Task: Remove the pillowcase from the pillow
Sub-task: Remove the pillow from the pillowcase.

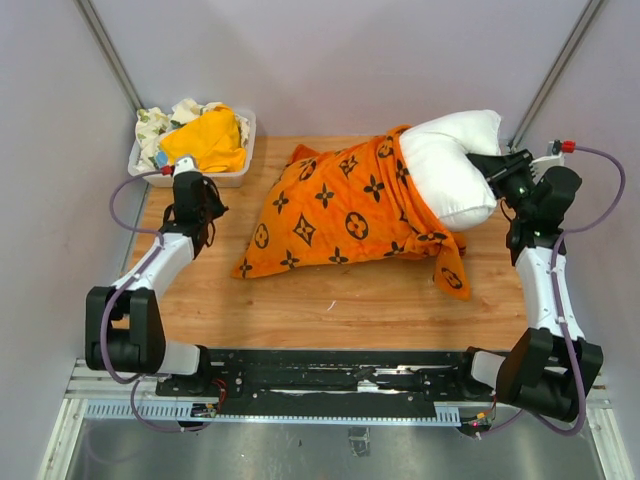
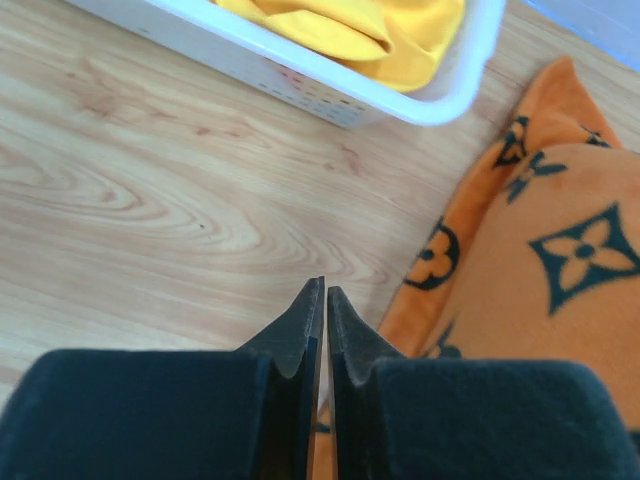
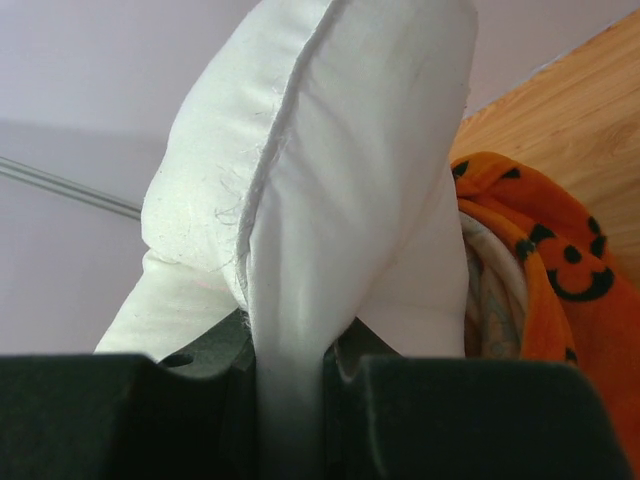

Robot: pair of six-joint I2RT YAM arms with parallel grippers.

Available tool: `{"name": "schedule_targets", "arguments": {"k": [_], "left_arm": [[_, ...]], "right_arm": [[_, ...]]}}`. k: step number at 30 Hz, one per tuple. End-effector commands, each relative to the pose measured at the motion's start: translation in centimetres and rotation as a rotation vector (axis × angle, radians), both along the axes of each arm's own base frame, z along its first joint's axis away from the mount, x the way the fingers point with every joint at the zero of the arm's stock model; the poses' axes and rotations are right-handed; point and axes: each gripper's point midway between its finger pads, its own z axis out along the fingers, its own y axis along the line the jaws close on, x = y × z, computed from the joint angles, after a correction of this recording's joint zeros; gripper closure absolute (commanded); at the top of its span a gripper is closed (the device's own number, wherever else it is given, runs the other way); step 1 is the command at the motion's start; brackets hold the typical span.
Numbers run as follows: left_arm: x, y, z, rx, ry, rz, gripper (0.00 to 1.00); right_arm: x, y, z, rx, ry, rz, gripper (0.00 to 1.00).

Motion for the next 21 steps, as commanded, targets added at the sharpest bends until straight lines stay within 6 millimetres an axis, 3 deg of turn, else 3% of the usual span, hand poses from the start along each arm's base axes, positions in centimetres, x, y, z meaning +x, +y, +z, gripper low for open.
{"name": "schedule_targets", "arguments": {"k": [1, 4, 5, 7, 11, 16, 19, 21], "left_arm": [[-0.5, -2.4, 3.1, -0.070, -0.108, -0.123, 0.87], [-1.0, -8.0, 4.7, -0.165, -0.183, -0.365, 0.42], [-1.1, -9.5, 4.7, -0.168, -0.171, -0.410, 0.34], [-1.3, -11.9, 3.9, -0.153, -0.129, -0.458, 0.28], [-2.6, -14.0, 2.5, -0.190, -0.092, -0.485, 0.26], [-4.0, -13.5, -0.1, -0.203, -0.049, -0.446, 0.27], [-4.5, -13.3, -1.9, -0.207, -0.008, -0.439, 0.38], [-4.6, -13.4, -2.5, -0.215, 0.000, -0.439, 0.53]], "right_arm": [[-0.7, -0.9, 5.7, -0.053, -0.189, -0.050, 0.99], [-0.7, -0.6, 5.3, -0.063, -0.179, -0.041, 0.99], [-0.6, -0.5, 5.0, -0.061, -0.174, -0.037, 0.99], [-0.6, -0.3, 4.7, -0.059, -0.168, -0.030, 0.99], [-1.0, -0.2, 4.8, -0.068, -0.170, -0.027, 0.99], [-1.3, 0.0, 4.8, -0.083, -0.167, -0.027, 0.99], [-1.3, 0.1, 4.4, -0.081, -0.160, -0.020, 0.99], [-1.3, 0.3, 4.3, -0.079, -0.157, -0.013, 0.99]]}}
